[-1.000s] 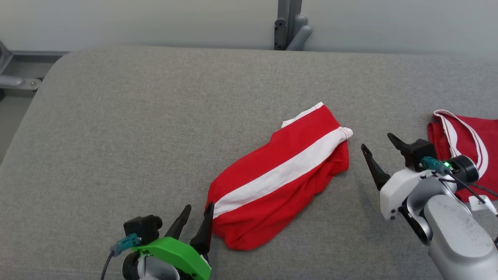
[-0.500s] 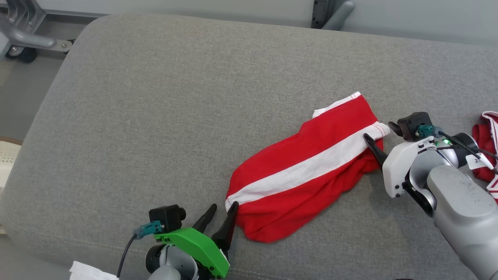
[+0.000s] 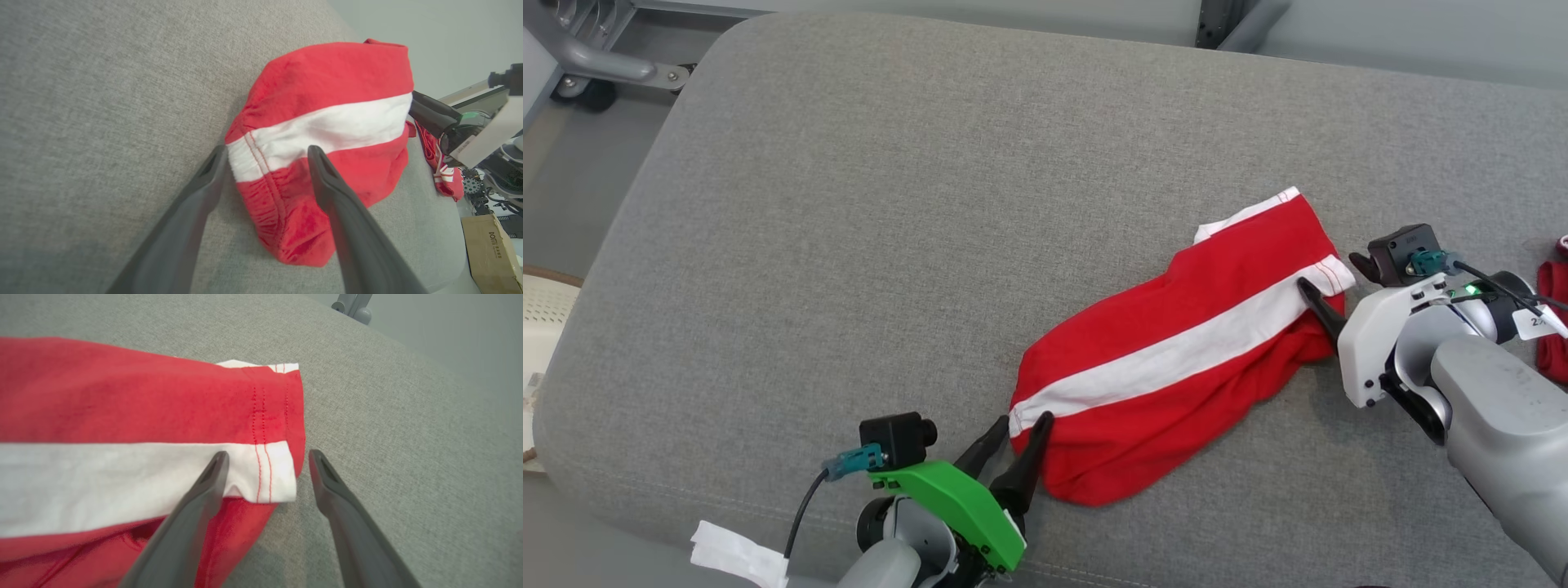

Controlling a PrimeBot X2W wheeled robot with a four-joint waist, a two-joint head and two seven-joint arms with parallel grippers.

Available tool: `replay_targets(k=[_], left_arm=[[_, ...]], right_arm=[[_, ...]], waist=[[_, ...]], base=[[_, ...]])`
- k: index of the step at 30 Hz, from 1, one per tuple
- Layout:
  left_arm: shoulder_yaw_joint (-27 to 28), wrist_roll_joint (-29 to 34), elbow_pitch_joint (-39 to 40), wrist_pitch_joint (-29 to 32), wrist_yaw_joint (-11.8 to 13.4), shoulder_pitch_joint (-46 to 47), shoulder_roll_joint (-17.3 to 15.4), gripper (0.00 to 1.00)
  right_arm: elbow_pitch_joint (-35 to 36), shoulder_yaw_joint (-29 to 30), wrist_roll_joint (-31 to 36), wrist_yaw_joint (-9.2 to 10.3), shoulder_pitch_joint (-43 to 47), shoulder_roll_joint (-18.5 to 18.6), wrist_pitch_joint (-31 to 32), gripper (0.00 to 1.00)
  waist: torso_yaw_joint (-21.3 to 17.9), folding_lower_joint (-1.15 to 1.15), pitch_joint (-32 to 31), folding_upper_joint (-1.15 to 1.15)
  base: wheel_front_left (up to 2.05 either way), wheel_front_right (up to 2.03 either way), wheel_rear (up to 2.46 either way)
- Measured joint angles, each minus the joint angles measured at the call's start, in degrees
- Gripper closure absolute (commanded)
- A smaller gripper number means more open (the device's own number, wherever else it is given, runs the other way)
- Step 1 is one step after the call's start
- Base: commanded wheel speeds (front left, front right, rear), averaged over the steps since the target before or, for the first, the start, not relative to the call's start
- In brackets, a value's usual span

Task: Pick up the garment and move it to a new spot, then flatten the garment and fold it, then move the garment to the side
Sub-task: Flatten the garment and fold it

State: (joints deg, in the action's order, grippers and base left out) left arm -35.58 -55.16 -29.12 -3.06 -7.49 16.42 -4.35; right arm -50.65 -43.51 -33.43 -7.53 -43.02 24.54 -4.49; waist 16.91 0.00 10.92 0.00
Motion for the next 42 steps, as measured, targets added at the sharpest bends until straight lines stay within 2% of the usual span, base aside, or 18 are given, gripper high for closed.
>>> replay_targets(k=[13,20,21,23,25,31,42], left_arm=[[-6.1,-5.94,-2.72,-1.83,0.0,2.97,-0.93,0.0],[-8.17,-7.93,-3.65,-3.37,0.0,3.93,-1.75,0.0],[-8.5,-8.49,-3.76,-3.57,0.0,4.22,-1.82,0.0],[-9.07,-8.93,-4.02,-4.05,0.0,4.64,-1.92,0.0],[-9.64,-9.4,-4.33,-4.43,0.0,4.97,-2.08,0.0],[-11.41,-10.85,-5.35,-5.56,0.0,5.88,-2.32,0.0],[-14.39,-13.56,-6.12,-7.02,0.0,7.33,-2.83,0.0]], right_arm=[[-0.79,-6.79,-5.84,0.0,-1.37,0.81,-0.18,0.0],[-1.37,-9.36,-6.88,0.0,-2.4,1.31,-1.85,0.04],[-1.53,-9.66,-6.98,0.0,-2.53,1.31,-2.19,0.13],[-1.82,-10.38,-7.55,0.0,-2.89,1.3,-2.35,0.51],[-2.13,-10.91,-8.08,0.0,-3.19,1.27,-2.68,0.69],[-3.45,-12.63,-9.42,0.0,-3.63,1.13,-3.16,1.0],[-4.57,-15.22,-12.79,0.0,-3.98,0.93,-4.2,1.0]], waist=[[-0.21,0.0,0.76,0.0],[-0.4,0.0,0.8,0.0],[-0.42,0.0,0.8,0.0],[-0.47,0.0,0.84,0.0],[-0.51,0.0,0.89,0.0],[-0.62,0.0,0.69,0.0],[-1.15,0.0,-0.18,0.0]], base=[[0.0,0.0,0.0],[0.0,0.0,0.0],[0.0,0.0,0.0],[0.0,0.0,0.0],[0.0,0.0,0.0],[0.0,0.0,0.0],[0.0,0.0,0.0]])
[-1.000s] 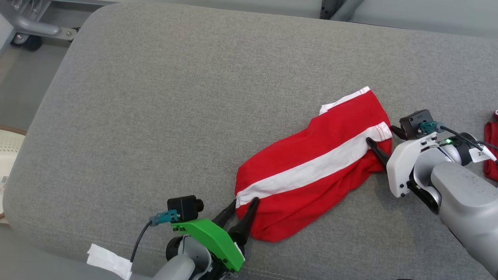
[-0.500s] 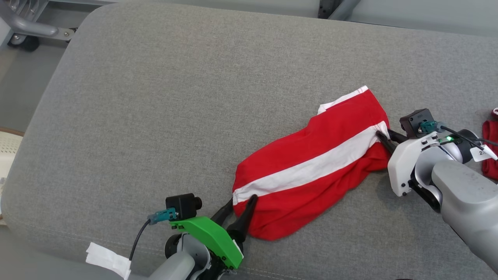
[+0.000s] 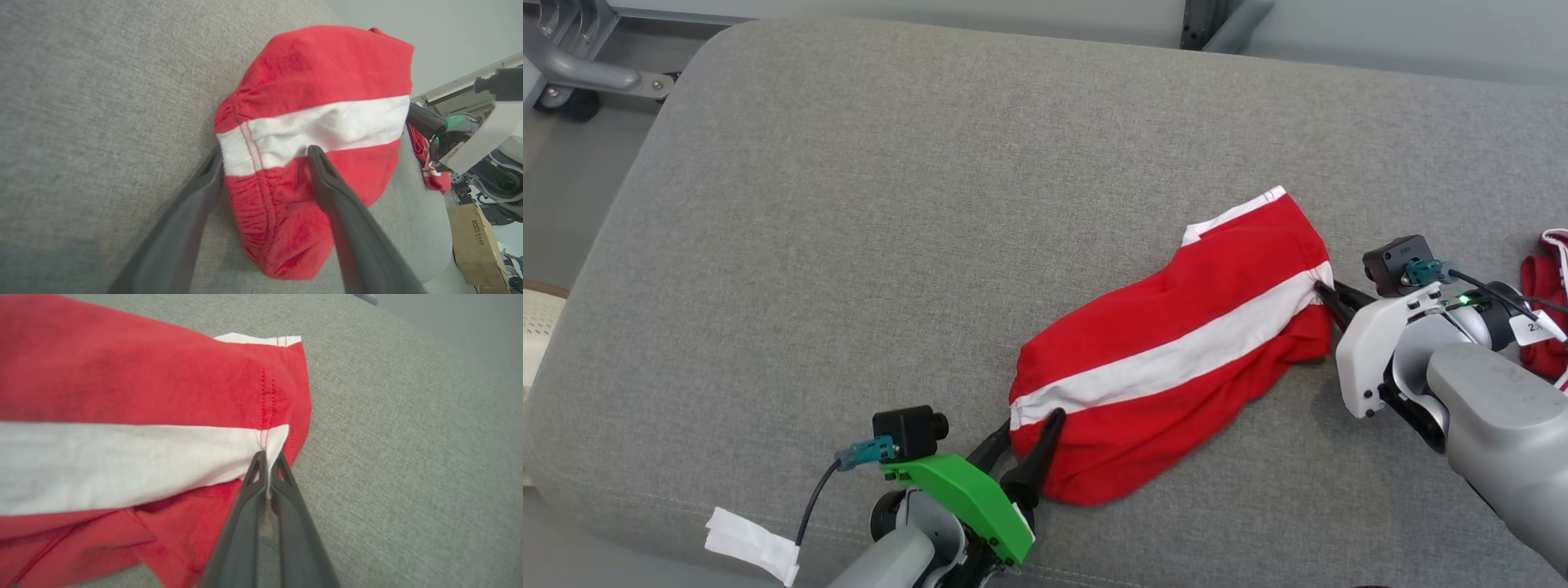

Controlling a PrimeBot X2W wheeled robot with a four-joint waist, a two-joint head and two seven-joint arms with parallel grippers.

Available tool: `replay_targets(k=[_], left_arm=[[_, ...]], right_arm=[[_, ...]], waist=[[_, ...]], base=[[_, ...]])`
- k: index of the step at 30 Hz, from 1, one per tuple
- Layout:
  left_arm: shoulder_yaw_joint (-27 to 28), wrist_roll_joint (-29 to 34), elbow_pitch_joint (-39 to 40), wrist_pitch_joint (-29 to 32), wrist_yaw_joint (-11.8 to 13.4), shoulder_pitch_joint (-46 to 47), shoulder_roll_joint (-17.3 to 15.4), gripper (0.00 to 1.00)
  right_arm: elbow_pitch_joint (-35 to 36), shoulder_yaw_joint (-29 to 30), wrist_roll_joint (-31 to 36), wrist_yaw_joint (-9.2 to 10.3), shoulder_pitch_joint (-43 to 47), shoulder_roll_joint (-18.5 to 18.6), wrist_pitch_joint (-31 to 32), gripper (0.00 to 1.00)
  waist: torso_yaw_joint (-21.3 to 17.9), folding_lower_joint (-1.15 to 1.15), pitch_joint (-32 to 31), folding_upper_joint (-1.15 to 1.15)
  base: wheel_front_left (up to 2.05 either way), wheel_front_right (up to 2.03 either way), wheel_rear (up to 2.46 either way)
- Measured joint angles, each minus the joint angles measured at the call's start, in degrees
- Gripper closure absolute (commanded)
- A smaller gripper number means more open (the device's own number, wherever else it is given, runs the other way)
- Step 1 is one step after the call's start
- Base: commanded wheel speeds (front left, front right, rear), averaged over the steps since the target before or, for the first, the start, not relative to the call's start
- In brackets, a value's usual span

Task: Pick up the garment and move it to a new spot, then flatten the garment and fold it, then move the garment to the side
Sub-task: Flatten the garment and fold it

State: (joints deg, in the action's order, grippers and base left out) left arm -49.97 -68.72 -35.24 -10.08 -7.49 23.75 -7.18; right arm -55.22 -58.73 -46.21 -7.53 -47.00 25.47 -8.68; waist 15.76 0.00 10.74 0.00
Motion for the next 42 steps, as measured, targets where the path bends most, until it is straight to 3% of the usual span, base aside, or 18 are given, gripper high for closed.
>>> replay_targets(k=[9,10,11,12,15,16,17,18,27,30,32,38,41,42], left_arm=[[-1.77,-2.47,1.08,-1.08,0.0,0.3,-1.1,0.0],[-1.81,-2.82,1.31,-1.09,0.0,0.3,-1.24,0.14],[-1.86,-3.13,1.44,-1.12,0.0,0.3,-1.37,0.43],[-1.87,-3.57,1.56,-1.18,0.0,0.29,-1.54,0.54],[-2.05,-4.3,1.72,-1.59,0.0,0.27,-2.09,0.67],[-2.25,-4.44,1.82,-1.6,0.0,0.27,-2.12,0.79],[-2.48,-4.58,1.94,-1.61,0.0,0.27,-2.19,0.85],[-2.69,-5.01,2.05,-1.67,0.0,0.27,-2.22,0.98],[-3.89,-5.13,3.75,-3.14,0.0,0.54,-4.2,1.0],[-3.1,-3.54,6.2,-3.45,0.27,2.51,-6.42,1.0],[-2.35,-2.14,8.79,-3.39,1.74,4.69,-9.09,1.0],[2.61,-3.45,21.53,4.43,3.83,15.27,-17.24,1.0],[4.7,-4.24,23.68,10.6,4.55,23.98,-20.19,1.0],[5.44,-2.71,21.73,13.32,5.02,30.97,-20.86,1.0]], right_arm=[[-0.58,-2.18,-2.3,0.0,0.24,0.27,-1.16,1.0],[-0.64,-2.38,-2.54,0.0,0.29,0.37,-1.35,1.0],[-0.73,-2.65,-2.68,0.0,0.33,0.46,-1.49,1.0],[-0.77,-2.92,-2.98,0.0,0.38,0.51,-1.52,1.0],[-0.88,-3.57,-3.54,0.0,0.4,0.64,-1.76,1.0],[-0.94,-3.78,-3.65,0.0,0.42,0.71,-1.86,1.0],[-1.03,-3.98,-3.78,0.0,0.46,0.82,-2.01,1.0],[-1.12,-4.16,-4.11,0.0,0.5,0.9,-2.02,1.0],[-1.18,-5.32,-5.95,0.0,1.19,1.38,-3.56,1.0],[3.24,-2.58,-11.09,0.0,1.3,1.83,-4.5,1.0],[8.61,-1.02,-14.35,0.0,0.6,2.16,-4.54,1.0],[19.63,5.47,-20.56,0.01,-8.2,8.15,-1.51,1.0],[19.04,8.51,-20.08,-0.01,-15.13,9.2,1.46,1.0],[14.84,11.31,-18.07,-0.03,-21.02,8.39,1.69,1.0]], waist=[[-0.37,0.0,-1.3,0.0],[-0.4,0.0,-1.42,0.0],[-0.44,0.0,-1.57,0.0],[-0.49,0.0,-1.74,0.0],[-0.73,0.0,-2.03,0.0],[-0.8,0.0,-2.12,0.0],[-0.87,0.0,-2.23,0.0],[-0.95,0.0,-2.33,0.0],[-1.57,0.0,-3.91,0.0],[-1.86,0.0,-4.71,0.0],[-2.4,0.0,-5.02,0.0],[-4.26,0.0,-3.73,0.0],[-4.98,0.0,-1.64,0.0],[-5.34,0.0,0.14,0.0]], base=[[0.0,0.0,0.0],[0.0,0.0,0.0],[0.0,0.0,0.0],[0.0,0.0,0.0],[0.0,0.0,0.0],[0.0,0.0,0.0],[0.0,0.0,0.0],[0.0,0.0,0.0],[0.0,0.0,0.0],[0.0,0.0,0.0],[0.0,0.0,0.0],[0.0,0.0,0.0],[0.0,0.0,0.0],[0.0,0.0,0.0]])
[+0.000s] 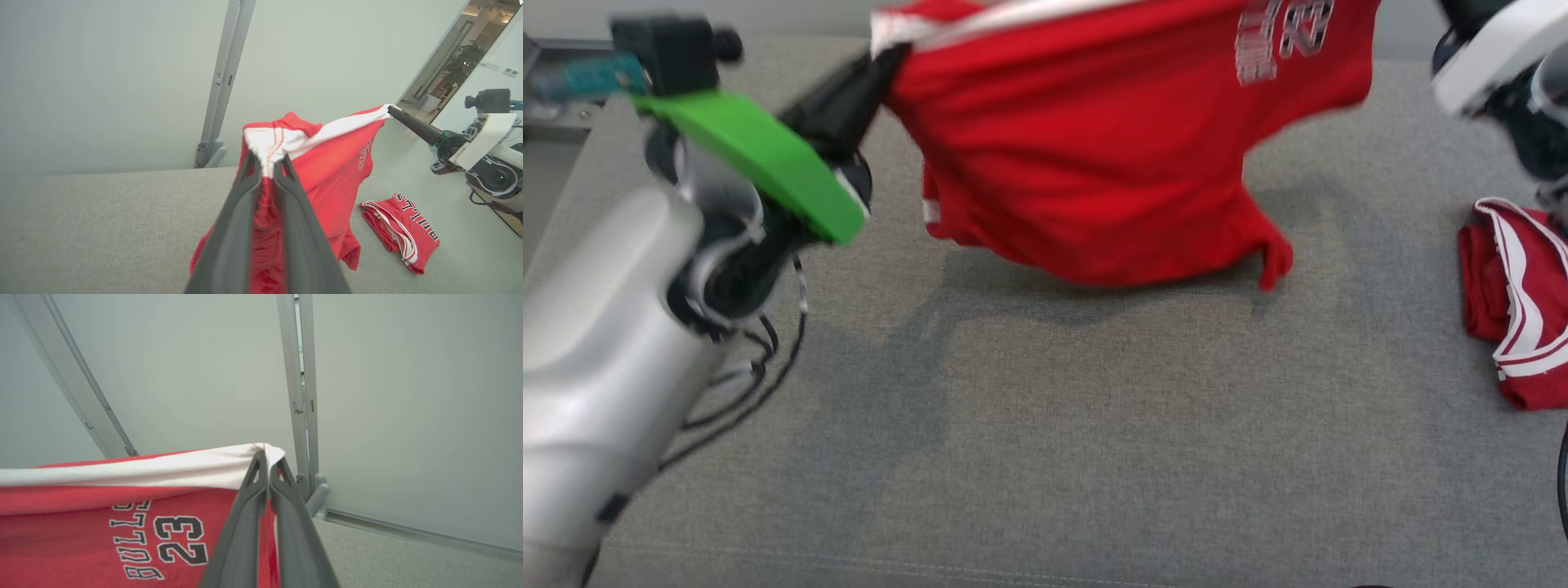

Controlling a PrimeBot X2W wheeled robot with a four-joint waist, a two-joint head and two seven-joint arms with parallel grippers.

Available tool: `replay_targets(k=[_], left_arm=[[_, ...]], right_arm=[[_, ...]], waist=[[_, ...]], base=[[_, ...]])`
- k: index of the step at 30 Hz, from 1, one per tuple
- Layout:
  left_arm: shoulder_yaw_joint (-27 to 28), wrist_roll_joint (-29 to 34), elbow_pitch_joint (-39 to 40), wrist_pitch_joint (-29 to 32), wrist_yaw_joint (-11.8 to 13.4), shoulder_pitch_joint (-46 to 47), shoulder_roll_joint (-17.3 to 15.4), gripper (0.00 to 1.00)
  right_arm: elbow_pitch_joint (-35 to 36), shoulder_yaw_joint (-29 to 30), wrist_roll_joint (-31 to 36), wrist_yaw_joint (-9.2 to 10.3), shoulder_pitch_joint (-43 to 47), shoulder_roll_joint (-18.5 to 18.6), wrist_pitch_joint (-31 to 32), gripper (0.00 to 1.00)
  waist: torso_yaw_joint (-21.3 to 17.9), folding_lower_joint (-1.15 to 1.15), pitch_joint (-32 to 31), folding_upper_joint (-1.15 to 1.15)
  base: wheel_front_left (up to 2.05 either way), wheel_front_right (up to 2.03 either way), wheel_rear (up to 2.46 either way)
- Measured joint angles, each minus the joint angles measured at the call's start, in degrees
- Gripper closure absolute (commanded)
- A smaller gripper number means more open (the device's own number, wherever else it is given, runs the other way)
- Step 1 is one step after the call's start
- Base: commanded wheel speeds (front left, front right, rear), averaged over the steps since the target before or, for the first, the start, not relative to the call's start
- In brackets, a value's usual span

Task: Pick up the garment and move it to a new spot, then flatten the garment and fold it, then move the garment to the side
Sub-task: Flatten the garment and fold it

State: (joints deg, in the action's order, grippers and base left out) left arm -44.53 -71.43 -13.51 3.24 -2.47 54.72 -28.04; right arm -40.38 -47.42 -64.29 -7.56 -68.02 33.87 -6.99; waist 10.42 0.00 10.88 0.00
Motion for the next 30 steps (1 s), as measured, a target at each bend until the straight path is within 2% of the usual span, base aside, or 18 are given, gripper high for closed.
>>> replay_targets(k=[2,5,8,10,12,14,15,17,19,23,25,30], left_arm=[[1.04,0.19,-3.48,1.53,0.0,6.66,1.64,1.0],[1.54,2.81,-10.56,0.6,-0.6,16.02,5.38,1.0],[1.4,8.56,-17.78,-4.95,-1.24,24.8,8.04,1.0],[2.22,10.77,-21.89,-10.47,-2.09,29.2,9.87,1.0],[1.49,13.77,-25.24,-15.58,-3.49,30.82,10.96,1.0],[2.12,14.05,-27.87,-17.55,-4.31,30.42,12.17,1.0],[2.12,14.05,-27.87,-17.55,-4.31,30.42,12.17,1.0],[3.77,15.07,-28.63,-18.01,-4.67,27.88,12.61,1.0],[7.64,16.01,-25.12,-18.22,-4.83,22.53,13.23,1.0],[6.83,20.26,-13.08,-18.24,-4.92,7.08,13.27,1.0],[5.77,23.79,-7.4,-18.25,-4.93,0.44,11.52,1.0],[7.82,26.51,-0.79,-18.26,-4.93,-17.89,9.68,1.0]], right_arm=[[-6.28,2.81,3.01,-0.07,-6.36,-2.55,-0.89,1.0],[-18.12,7.44,8.34,-0.07,-17.17,-8.54,-5.56,1.0],[-25.41,12.94,11.95,-0.02,-27.87,-14.16,-7.83,1.0],[-23.79,18.97,15.38,0.01,-33.81,-15.78,-7.9,1.0],[-19.11,25.98,19.58,0.0,-35.39,-16.93,-8.08,1.0],[-13.9,30.54,24.57,0.02,-30.8,-18.96,-8.08,1.0],[-13.9,30.54,24.57,0.02,-30.8,-18.96,-8.08,1.0],[-7.75,34.06,27.93,0.08,-21.86,-21.5,-8.05,1.0],[-0.74,36.35,29.51,0.07,-12.01,-22.95,-8.04,1.0],[11.31,36.04,29.02,0.09,10.32,-21.0,-8.03,1.0],[16.23,35.09,27.49,0.1,20.08,-18.51,-8.02,1.0],[25.02,34.48,21.45,0.08,39.74,-14.83,-8.05,1.0]], waist=[[-0.23,0.0,2.04,0.0],[-0.34,0.0,5.5,0.0],[-0.49,0.0,8.99,0.0],[-0.65,0.0,11.37,0.0],[-0.91,0.0,13.68,0.0],[-1.25,0.01,15.8,0.0],[-1.25,0.01,15.8,0.0],[-1.7,0.02,17.62,0.0],[-2.28,0.02,18.97,0.0],[-3.92,0.02,19.95,0.0],[-4.58,0.01,19.79,0.0],[-5.46,0.0,17.56,0.0]], base=[[0.0,0.0,0.0],[0.0,0.0,0.0],[0.0,0.0,0.0],[0.0,0.0,0.0],[0.0,0.0,0.0],[0.0,0.0,0.0],[0.0,0.0,0.0],[0.0,0.0,0.0],[0.0,0.0,0.0],[0.0,0.0,0.0],[0.0,0.0,0.0],[0.0,0.0,0.0]])
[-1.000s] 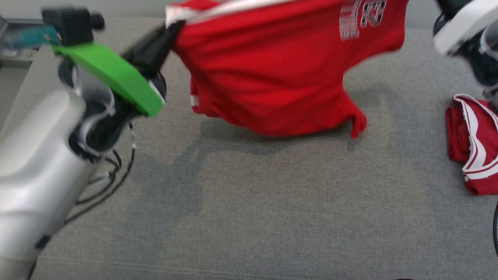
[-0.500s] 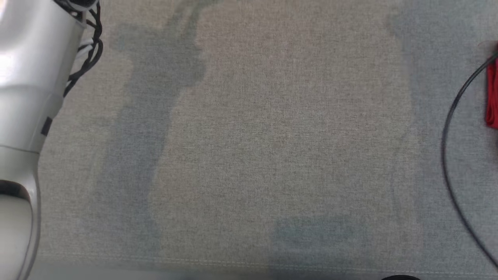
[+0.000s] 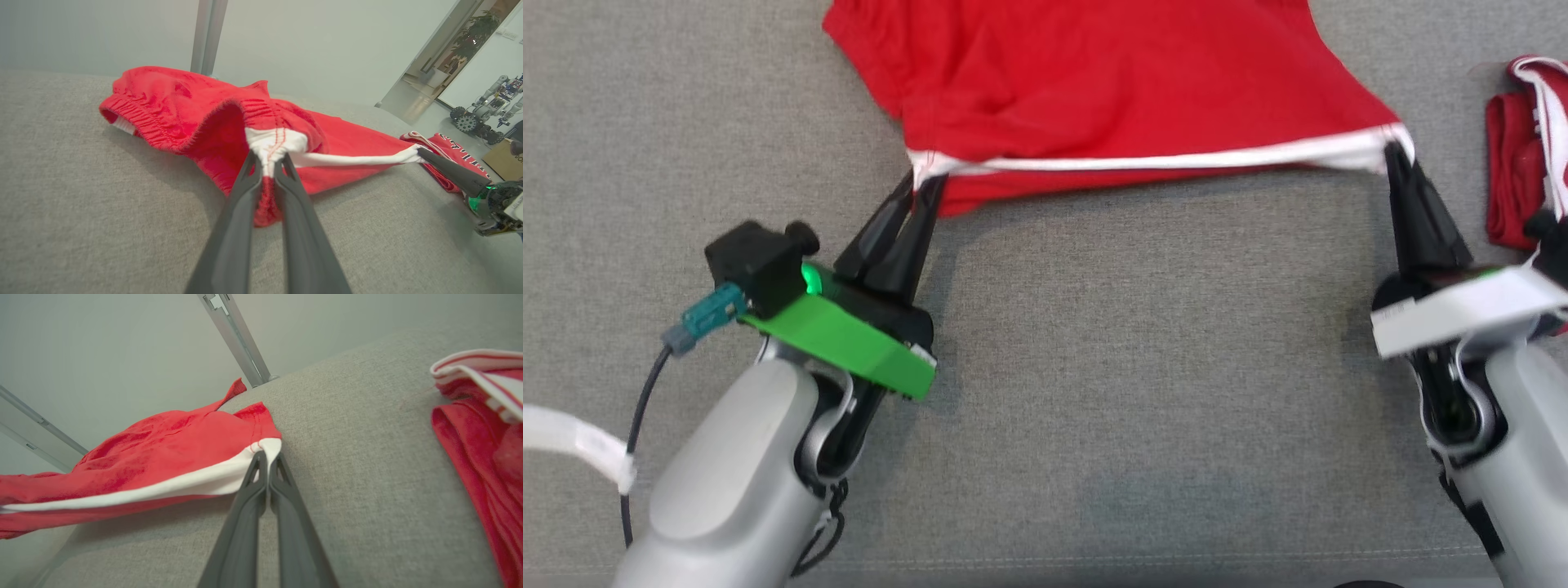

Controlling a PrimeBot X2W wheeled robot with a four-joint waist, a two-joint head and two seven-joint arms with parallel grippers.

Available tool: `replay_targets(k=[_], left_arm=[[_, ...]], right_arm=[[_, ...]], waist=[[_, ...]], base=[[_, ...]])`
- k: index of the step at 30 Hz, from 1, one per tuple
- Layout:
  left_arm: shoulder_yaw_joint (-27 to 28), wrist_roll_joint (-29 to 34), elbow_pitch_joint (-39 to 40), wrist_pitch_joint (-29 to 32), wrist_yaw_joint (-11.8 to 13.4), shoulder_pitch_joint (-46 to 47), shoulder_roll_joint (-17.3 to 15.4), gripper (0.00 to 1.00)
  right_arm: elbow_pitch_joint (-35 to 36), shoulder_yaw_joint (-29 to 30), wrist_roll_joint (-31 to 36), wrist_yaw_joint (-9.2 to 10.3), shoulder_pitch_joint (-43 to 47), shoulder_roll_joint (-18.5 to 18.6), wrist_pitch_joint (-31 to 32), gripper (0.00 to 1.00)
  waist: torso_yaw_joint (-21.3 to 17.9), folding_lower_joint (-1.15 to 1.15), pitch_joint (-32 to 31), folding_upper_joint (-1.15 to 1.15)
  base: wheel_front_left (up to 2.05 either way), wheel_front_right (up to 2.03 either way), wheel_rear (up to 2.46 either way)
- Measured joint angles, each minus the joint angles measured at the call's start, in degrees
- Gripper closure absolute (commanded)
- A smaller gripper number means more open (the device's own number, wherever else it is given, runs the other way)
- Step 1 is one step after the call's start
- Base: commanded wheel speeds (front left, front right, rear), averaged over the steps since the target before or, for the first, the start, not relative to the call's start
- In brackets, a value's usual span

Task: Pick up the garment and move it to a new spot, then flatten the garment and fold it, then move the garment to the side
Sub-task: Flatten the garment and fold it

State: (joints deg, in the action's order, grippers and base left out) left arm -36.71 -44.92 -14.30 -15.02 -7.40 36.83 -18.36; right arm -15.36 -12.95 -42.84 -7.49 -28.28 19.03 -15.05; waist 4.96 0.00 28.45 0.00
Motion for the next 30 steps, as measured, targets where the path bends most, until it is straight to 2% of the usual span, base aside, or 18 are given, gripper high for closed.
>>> replay_targets(k=[3,9,15,18,21,25,27,30], left_arm=[[2.94,0.83,2.57,-0.01,0.0,-7.02,0.82,1.0],[4.05,3.13,5.61,0.0,-0.08,-19.94,1.86,1.0],[5.37,2.16,4.99,0.0,-0.1,-34.65,6.5,1.0],[7.37,1.93,5.47,0.0,-0.1,-38.32,8.48,1.0],[7.83,2.13,6.13,0.01,-0.1,-38.28,9.42,1.0],[8.75,-0.42,7.34,3.89,0.92,-34.55,10.79,1.0],[10.14,-2.54,7.73,6.04,2.29,-31.24,11.72,1.0],[11.93,-5.88,6.61,9.29,4.72,-24.77,13.32,1.0]], right_arm=[[2.27,0.02,-2.36,0.0,8.27,1.94,0.0,1.0],[4.32,-1.82,-4.28,-0.04,21.01,5.19,0.0,1.0],[10.61,0.89,-6.9,-0.05,35.04,6.82,0.0,1.0],[15.82,3.79,-6.93,-0.05,39.35,6.73,0.01,1.0],[19.76,5.69,-6.26,-0.05,38.28,6.8,1.54,1.0],[20.35,6.59,-4.09,-0.02,28.86,6.09,5.93,1.0],[18.57,6.25,-3.28,-0.03,22.46,5.14,8.76,1.0],[12.33,6.24,-2.01,-0.02,12.4,4.01,12.23,1.0]], waist=[[-0.36,0.0,-2.35,0.0],[-0.54,-0.01,-7.93,0.0],[-0.42,-0.01,-13.56,0.0],[-0.17,-0.01,-15.78,0.0],[0.53,-0.01,-16.79,0.0],[1.94,-0.01,-16.72,0.0],[2.6,-0.01,-16.06,0.0],[3.74,-0.01,-14.45,0.0]], base=[[0.0,0.0,0.0],[0.0,0.0,0.0],[0.0,0.0,0.0],[0.0,0.0,0.0],[0.0,0.0,0.0],[0.0,0.0,0.0],[0.0,0.0,0.0],[0.0,0.0,0.0]])
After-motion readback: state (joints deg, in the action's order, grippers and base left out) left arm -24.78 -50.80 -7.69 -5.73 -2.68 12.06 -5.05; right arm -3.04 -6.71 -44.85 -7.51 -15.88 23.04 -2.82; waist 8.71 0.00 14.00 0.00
